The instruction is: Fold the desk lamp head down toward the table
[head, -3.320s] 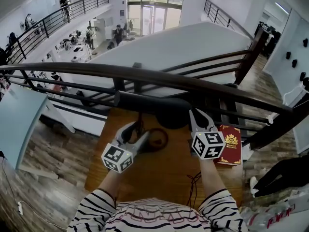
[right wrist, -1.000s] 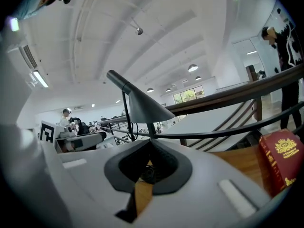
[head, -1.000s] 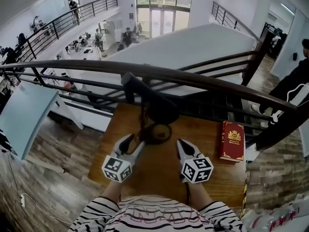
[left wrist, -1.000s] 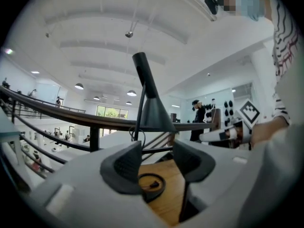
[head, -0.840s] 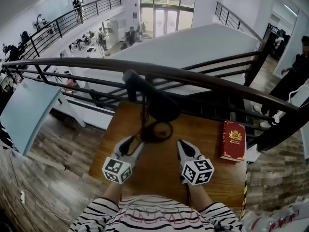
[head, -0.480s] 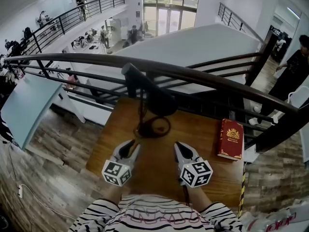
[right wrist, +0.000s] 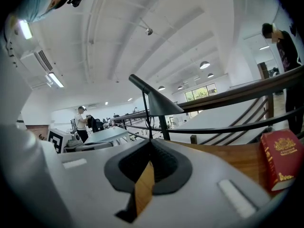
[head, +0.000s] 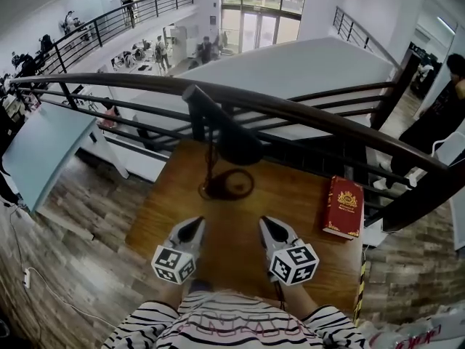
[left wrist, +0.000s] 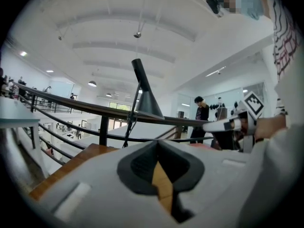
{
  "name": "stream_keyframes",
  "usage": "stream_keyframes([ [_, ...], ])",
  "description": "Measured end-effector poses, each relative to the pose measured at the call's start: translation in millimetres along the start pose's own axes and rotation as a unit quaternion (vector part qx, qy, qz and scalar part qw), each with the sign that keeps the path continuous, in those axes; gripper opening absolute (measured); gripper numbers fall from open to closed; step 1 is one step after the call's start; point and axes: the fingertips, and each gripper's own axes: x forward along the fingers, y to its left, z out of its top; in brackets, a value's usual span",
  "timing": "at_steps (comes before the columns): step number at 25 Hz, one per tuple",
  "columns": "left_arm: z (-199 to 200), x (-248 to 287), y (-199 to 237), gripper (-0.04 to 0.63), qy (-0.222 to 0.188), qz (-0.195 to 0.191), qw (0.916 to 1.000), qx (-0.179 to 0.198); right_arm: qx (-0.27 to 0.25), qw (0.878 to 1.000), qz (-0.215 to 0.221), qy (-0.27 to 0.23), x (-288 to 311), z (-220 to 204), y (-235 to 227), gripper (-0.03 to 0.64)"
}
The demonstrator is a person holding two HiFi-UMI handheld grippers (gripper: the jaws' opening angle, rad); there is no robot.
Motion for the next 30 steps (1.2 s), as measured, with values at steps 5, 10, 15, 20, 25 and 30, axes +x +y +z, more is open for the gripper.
stream_keyframes([
  [5, -10, -13, -10, 0.002, 0.005, 0.007, 1.0, -0.005, 0.001, 1.0, 0.012, 0.002, -13, -8, 7, 0.0],
  [10, -23, -24, -17, 0.002, 0.011, 0.02, 0.9997, -0.009, 0.001, 1.0, 0.017, 0.012, -21, -20, 8, 0.0],
  [15, -27, -34, -18, 0.002, 0.014, 0.029, 0.9994, -0.01, 0.004, 1.0, 0.013, 0.022, -26, -30, 8, 0.0],
  [20, -32, -36, -23, 0.002, 0.02, 0.026, 0.9994, -0.013, 0.001, 1.0, 0.006, 0.03, -30, -38, 7, 0.0],
  [25, -32, -36, -32, 0.002, 0.025, 0.018, 0.9994, -0.011, 0.002, 0.999, 0.003, 0.033, -32, -38, 8, 0.0],
  [30, -33, -33, -35, 0.002, 0.03, 0.015, 0.9994, -0.008, 0.003, 0.999, 0.0, 0.034, -33, -40, 4, 0.0],
])
